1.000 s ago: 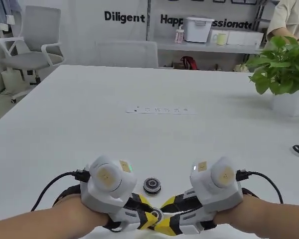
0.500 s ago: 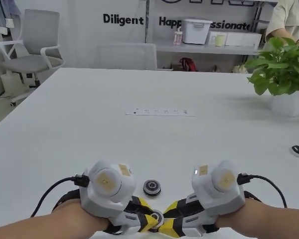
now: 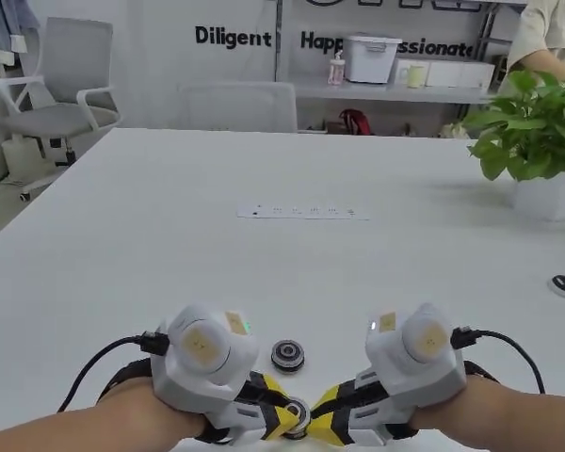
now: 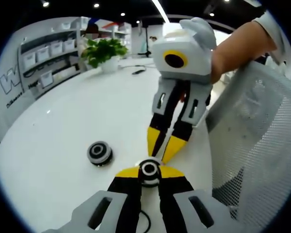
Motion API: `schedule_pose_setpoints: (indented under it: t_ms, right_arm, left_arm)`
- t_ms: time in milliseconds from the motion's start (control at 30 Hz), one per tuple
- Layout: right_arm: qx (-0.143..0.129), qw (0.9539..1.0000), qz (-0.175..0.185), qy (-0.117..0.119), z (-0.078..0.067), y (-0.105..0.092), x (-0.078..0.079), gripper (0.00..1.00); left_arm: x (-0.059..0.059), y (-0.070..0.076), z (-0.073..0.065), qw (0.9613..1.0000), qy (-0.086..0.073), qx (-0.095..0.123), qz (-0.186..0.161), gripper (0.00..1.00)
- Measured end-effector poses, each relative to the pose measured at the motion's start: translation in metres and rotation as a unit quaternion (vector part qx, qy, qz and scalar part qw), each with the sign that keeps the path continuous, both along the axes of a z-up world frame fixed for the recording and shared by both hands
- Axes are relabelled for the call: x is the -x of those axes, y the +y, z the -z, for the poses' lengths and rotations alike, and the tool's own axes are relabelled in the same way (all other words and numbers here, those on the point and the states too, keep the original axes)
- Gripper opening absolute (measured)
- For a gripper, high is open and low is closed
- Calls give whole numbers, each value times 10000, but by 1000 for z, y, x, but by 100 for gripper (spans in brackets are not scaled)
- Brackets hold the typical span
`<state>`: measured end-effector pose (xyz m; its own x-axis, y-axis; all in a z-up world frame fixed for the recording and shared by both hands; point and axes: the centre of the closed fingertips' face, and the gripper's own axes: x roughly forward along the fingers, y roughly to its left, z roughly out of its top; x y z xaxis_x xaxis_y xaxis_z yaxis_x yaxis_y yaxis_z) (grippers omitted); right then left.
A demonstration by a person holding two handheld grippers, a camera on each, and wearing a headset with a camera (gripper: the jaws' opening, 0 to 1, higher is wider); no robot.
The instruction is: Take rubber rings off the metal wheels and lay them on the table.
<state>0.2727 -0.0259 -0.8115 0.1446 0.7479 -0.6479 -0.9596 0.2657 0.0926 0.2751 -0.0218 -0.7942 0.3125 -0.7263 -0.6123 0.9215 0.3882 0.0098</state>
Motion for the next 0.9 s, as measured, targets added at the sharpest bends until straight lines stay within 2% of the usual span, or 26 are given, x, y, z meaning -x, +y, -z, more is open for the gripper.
schedule_pose_setpoints:
  t_ms: [400, 500, 567, 733, 900]
  right_arm:
    - [49, 9998, 193, 68, 1, -2, -4, 0]
    - [1, 9986, 416, 318, 2, -3, -6, 0]
    - [-4, 9981, 476, 397, 2, -3, -7, 0]
    - [-54, 9974, 540, 468, 1, -4, -6, 0]
    - [-178, 9952, 697, 660, -1, -7, -9, 0]
  left_arm:
    - [0, 0, 0, 10000, -50, -44, 18, 13]
    - [1, 0, 0, 9999, -70, -67, 26, 12]
    - [0, 0, 1, 9999, -79, -84, 29, 12]
    - [0, 0, 1, 9999, -91, -102, 40, 12]
    - [0, 0, 1, 9999, -99, -111, 51, 12]
